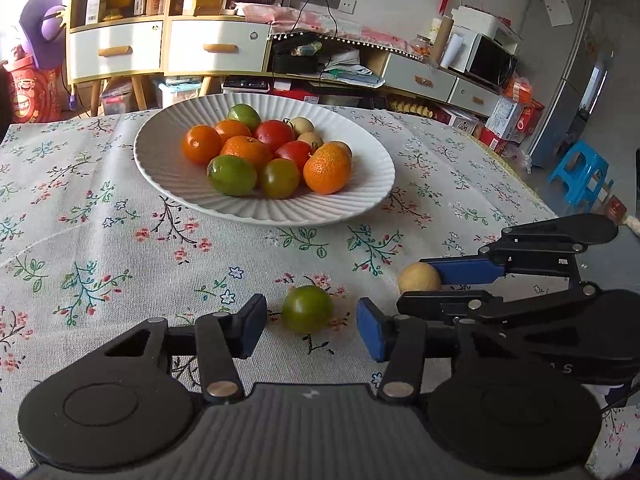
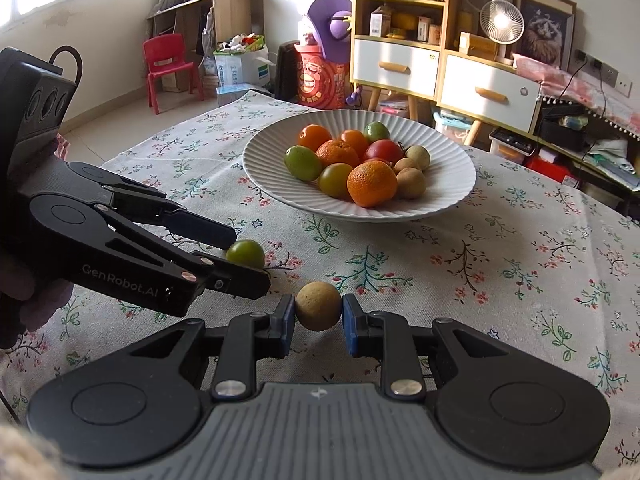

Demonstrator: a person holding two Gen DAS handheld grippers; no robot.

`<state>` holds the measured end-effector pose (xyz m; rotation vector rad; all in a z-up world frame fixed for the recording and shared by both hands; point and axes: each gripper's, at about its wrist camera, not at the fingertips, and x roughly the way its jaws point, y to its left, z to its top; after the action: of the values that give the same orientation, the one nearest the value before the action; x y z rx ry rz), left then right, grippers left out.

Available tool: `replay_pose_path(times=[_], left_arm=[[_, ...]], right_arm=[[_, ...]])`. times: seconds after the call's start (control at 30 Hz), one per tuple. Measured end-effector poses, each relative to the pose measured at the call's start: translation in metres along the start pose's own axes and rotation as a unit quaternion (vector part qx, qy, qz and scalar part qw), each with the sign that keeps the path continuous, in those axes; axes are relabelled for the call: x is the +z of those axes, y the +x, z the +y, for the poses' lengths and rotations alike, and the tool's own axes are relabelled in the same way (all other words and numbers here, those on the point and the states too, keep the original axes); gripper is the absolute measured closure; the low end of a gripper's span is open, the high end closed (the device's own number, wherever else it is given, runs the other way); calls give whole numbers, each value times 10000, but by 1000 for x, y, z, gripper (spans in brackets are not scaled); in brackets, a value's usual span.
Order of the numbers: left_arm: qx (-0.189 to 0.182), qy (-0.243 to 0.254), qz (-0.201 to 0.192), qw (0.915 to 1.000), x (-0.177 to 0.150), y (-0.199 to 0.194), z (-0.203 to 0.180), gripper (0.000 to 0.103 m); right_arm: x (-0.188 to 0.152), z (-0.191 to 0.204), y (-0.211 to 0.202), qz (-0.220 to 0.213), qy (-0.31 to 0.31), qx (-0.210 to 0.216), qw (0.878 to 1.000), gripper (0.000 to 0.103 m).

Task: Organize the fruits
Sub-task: 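Grasp the small green tomato with the left gripper while the right grasps the brown fruit, then carry the green tomato and brown fruit over the white bowl with both grippers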

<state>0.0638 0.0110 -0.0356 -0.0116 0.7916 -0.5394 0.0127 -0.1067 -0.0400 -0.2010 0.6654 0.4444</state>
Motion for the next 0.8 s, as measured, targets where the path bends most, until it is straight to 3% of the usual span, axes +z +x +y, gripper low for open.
replay_pose_path(times=[0.17,0.4,0.8], left_arm=[[101,-54,93,9999,2,2,-1,86],[160,-180,99,9997,4,-4,-1,86],[63,-184,-292,9994,23,-21,-10,86]], right_arm=[[1,-3,-2,-46,13,-17,10000,80],[1,-1,-5,-111,-17,-43,9999,80],[16,-10,-9,-386,71,-210,9990,80]])
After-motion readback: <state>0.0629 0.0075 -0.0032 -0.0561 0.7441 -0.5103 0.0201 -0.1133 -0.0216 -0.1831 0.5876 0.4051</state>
